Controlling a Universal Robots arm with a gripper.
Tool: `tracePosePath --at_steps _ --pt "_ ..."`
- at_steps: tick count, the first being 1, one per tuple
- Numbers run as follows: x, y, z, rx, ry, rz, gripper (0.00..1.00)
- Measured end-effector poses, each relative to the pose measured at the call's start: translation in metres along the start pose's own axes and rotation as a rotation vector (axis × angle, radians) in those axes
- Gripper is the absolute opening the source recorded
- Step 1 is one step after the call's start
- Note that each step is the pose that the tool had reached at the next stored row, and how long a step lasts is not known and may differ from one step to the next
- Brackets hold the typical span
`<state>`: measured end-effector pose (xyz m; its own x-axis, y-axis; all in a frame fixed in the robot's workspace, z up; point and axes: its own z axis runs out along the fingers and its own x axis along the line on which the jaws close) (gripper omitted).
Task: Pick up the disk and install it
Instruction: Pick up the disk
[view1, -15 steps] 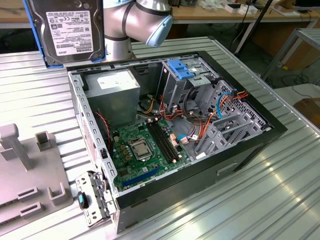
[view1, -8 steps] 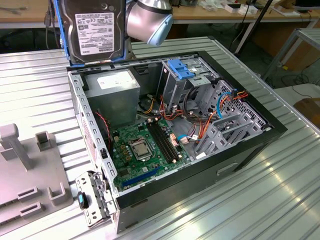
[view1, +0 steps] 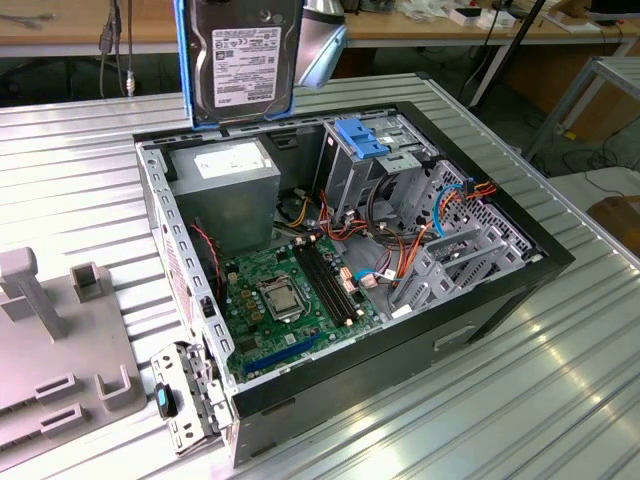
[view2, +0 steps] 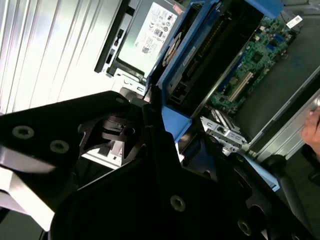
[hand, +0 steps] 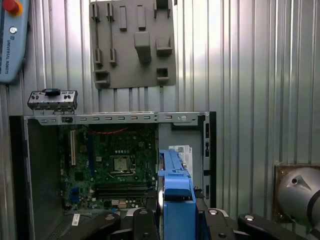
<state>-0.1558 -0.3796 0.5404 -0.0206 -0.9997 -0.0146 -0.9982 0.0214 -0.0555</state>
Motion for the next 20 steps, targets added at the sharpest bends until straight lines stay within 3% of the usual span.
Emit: tracePosePath --at_steps 1,2,3,6,9,10,12,13,16,20 --pt "-0.0001 -0.006 0.0007 -0.0001 0.0001 0.001 0.37" --pt "0.0011 -0.008 0.0013 0.0001 0.0007 0.004 0.37" --pt "0.0069 -0.0083 0.0023 0.0 0.0008 0.004 0.37" --pt "0.0157 -0.0085 0.0032 0.0 0.0008 0.005 0.37" --pt "0.0188 -0.0131 0.0044 -0.0005 0.0011 0.007 0.37" --pt "0.0188 -0.0169 0.0052 -0.0009 0.0011 0.008 0.37" --pt "0.0185 -0.0347 0.008 -0.004 0.0011 0.008 0.37" --pt "0.0186 -0.0396 0.009 -0.0039 0.0011 0.009 0.37" --pt "0.0257 -0.0412 0.0099 -0.004 0.0015 0.011 0.37" --pt "0.0438 -0.042 0.0105 -0.0088 0.0015 0.011 0.37"
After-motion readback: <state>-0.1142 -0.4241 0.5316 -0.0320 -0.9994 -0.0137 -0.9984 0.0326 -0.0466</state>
